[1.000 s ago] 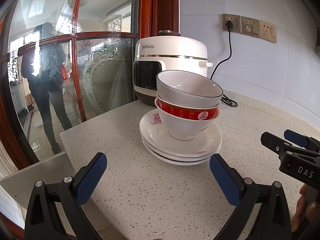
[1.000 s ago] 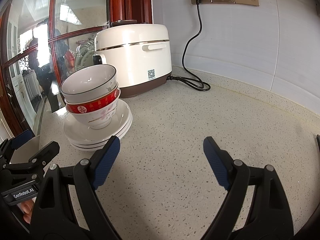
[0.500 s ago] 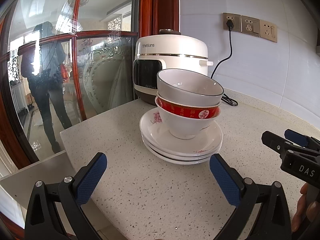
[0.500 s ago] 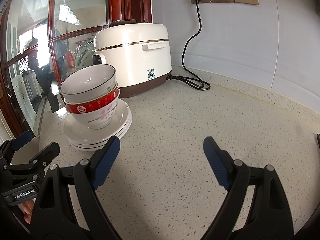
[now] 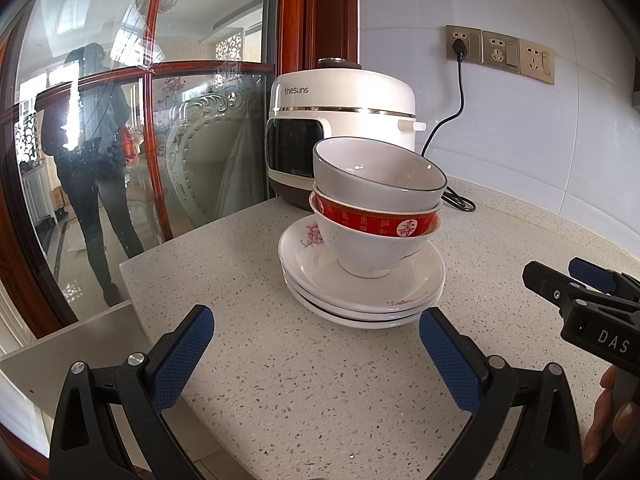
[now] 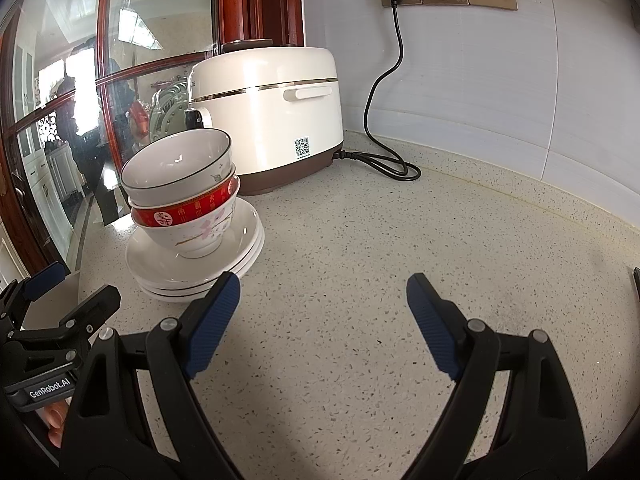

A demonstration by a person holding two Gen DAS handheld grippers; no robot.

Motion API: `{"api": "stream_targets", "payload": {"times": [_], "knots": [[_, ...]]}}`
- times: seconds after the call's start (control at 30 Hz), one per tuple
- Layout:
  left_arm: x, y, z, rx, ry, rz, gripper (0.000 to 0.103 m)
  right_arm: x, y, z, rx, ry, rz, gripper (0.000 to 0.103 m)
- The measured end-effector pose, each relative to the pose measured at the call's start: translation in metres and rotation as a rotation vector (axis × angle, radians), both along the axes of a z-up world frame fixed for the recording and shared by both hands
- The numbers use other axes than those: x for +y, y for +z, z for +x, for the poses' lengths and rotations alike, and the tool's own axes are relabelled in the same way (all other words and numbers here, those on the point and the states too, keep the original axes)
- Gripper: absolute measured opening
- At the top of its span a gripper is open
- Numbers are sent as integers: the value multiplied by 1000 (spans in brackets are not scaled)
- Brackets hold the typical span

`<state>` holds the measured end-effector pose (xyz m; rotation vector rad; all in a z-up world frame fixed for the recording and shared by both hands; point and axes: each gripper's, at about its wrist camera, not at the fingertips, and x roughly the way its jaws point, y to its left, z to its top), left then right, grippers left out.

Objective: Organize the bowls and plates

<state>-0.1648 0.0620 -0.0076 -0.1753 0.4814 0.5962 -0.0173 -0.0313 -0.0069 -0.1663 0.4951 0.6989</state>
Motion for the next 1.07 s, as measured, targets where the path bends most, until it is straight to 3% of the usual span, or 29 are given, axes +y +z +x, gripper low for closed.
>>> {"api": "stream_targets", "payload": {"times": [0.93,1.07], "knots": [[6,0,-3,-17,10,-2,103,-3,-1,2,19,-10,9,87],[7,12,-1,-34,-87,-32,103,-18,1,14,61,-106,16,87]]}}
